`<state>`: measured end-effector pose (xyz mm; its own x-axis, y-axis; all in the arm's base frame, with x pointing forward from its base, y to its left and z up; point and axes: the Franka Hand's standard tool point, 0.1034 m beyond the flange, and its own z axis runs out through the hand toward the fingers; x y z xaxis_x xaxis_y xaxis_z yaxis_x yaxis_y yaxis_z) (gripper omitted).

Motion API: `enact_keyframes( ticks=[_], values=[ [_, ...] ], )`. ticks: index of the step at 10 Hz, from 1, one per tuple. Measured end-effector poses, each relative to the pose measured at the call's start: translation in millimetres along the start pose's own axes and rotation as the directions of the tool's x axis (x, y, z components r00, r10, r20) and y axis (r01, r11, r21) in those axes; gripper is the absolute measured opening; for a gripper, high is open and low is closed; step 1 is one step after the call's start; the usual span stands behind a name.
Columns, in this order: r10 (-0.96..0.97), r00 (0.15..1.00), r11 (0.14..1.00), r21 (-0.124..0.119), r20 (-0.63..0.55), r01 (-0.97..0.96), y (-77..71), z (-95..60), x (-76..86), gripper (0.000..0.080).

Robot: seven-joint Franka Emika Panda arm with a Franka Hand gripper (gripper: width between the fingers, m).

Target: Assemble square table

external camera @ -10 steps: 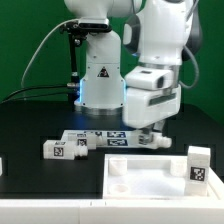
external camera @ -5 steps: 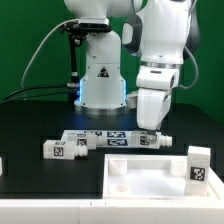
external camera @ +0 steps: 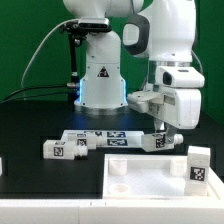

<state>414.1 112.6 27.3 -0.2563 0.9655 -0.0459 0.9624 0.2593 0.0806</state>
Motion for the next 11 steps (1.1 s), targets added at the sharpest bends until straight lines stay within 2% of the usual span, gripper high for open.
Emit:
enact_keyframes(
  ticks=[3,4,5,7,8,11],
  values=[
    [-0.165,0.986,0.986,-0.001,0.008,0.165,-1.8,0.3,0.3,0.0285],
    [-0.331,0.944,0.943,-0.013,0.007,0.331,-3.6,1.5,9.5,0.0285],
    [-0.465,0.885,0.885,-0.004,0.009,0.465,-5.1,5.0,12.3,0.0285],
    [-0.625,0.780,0.780,0.051,0.018,0.624,-6.6,9.4,11.7,0.0285],
    [-0.674,0.739,0.738,0.057,0.018,0.672,-8.4,10.9,8.2,0.0285],
    [-0.670,0.742,0.741,0.063,0.017,0.668,-10.7,13.0,4.1,0.0285]
  ],
)
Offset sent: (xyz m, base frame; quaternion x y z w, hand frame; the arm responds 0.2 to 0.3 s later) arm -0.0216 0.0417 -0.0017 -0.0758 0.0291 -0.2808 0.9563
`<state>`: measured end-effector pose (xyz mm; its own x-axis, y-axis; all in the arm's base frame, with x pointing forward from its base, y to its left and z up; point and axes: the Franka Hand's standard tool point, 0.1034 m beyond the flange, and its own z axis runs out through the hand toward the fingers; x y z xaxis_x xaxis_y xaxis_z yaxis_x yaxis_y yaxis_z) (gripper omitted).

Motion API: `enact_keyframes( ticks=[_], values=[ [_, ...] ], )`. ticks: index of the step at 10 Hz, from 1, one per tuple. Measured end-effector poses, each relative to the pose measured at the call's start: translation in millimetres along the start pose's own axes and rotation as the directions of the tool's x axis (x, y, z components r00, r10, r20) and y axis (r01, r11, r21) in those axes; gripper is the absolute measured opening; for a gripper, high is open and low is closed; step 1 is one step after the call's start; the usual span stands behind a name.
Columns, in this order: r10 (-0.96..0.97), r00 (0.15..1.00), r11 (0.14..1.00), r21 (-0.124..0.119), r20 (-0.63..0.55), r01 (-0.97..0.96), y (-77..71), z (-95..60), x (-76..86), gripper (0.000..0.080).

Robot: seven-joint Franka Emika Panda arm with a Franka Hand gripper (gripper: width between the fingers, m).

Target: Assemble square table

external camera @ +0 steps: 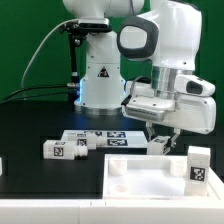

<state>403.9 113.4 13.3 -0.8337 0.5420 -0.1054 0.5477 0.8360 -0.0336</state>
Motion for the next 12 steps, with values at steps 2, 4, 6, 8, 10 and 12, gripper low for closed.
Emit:
enact_keyframes(
  ticks=[2,4,6,8,10,12],
  values=[
    [0.085,0.996,0.996,0.000,-0.002,-0.085,-1.0,-1.0,4.1,0.0584],
    [0.266,0.964,0.964,0.002,0.023,-0.266,0.6,-18.8,-1.1,0.0636],
    [0.448,0.892,0.894,-0.024,0.056,-0.447,14.2,-37.8,-20.1,0.0646],
    [0.585,0.808,0.811,-0.052,0.071,-0.583,30.8,-45.2,-34.4,0.0648],
    [0.690,0.722,0.724,-0.054,0.059,-0.687,29.1,-43.8,-32.6,0.0648],
    [0.773,0.633,0.635,-0.060,0.051,-0.770,29.2,-43.7,-32.6,0.0648]
  ],
)
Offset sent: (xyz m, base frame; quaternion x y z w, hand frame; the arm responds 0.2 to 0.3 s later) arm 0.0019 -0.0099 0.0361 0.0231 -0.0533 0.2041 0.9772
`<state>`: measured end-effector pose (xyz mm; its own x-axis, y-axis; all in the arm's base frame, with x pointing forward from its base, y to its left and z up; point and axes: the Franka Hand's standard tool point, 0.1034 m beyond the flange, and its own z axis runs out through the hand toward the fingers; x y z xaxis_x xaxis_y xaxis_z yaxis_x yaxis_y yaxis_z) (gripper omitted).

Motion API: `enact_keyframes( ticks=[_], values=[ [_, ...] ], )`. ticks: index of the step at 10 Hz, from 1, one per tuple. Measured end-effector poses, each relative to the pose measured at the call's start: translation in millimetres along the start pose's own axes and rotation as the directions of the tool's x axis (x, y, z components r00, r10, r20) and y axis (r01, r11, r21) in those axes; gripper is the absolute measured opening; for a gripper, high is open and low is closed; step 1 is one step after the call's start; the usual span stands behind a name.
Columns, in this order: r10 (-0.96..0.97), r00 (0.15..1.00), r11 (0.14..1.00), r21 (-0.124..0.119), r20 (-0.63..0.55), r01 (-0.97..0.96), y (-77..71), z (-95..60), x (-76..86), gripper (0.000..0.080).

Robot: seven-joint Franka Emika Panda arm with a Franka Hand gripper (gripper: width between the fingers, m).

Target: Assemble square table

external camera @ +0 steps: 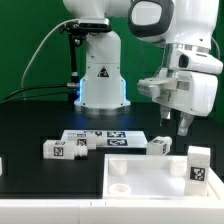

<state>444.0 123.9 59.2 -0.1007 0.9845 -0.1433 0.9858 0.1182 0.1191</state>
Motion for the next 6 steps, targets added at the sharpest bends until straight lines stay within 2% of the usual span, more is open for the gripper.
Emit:
enact_keyframes(
  ticks=[1,3,5,6],
  values=[
    [0.091,0.996,0.996,0.003,0.001,-0.091,2.4,0.3,-1.2,0.0648],
    [0.283,0.959,0.959,-0.014,-0.018,-0.283,15.7,2.4,-1.5,0.0648],
    [0.549,0.834,0.835,-0.011,-0.058,-0.550,14.9,1.5,2.0,0.0648],
    [0.683,0.730,0.731,0.016,-0.042,-0.683,11.8,3.2,0.8,0.0648]
  ],
)
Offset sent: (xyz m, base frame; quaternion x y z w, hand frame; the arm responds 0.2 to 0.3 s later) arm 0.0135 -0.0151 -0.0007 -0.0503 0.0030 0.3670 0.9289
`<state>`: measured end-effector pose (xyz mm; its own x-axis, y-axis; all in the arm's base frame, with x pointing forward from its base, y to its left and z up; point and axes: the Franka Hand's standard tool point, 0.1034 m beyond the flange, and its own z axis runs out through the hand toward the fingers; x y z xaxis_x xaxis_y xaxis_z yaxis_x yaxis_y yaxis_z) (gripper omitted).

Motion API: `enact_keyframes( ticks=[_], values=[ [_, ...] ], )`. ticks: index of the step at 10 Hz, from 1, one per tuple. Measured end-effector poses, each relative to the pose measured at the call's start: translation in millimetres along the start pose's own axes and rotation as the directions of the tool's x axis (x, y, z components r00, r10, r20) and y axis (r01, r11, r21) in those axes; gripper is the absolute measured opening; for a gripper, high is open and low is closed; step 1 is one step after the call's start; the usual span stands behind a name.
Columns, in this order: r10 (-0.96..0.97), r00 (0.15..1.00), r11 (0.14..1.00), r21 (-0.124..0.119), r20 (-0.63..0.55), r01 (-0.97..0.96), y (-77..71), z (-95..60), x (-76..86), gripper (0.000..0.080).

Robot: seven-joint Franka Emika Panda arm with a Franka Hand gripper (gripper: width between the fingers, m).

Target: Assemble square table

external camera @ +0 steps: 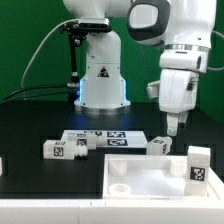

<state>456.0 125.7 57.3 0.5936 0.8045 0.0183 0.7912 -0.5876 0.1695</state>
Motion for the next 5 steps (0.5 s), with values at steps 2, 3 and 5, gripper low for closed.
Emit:
enact_keyframes(
  ticks=[2,3,5],
  values=[
    [0.119,0.993,0.993,0.019,-0.001,-0.119,-1.5,0.0,2.1,0.0648],
    [0.177,0.984,0.984,0.024,-0.001,-0.177,-2.3,0.1,3.0,0.0648],
    [0.302,0.953,0.952,0.036,0.007,-0.303,-0.8,0.5,2.5,0.0648]
  ],
)
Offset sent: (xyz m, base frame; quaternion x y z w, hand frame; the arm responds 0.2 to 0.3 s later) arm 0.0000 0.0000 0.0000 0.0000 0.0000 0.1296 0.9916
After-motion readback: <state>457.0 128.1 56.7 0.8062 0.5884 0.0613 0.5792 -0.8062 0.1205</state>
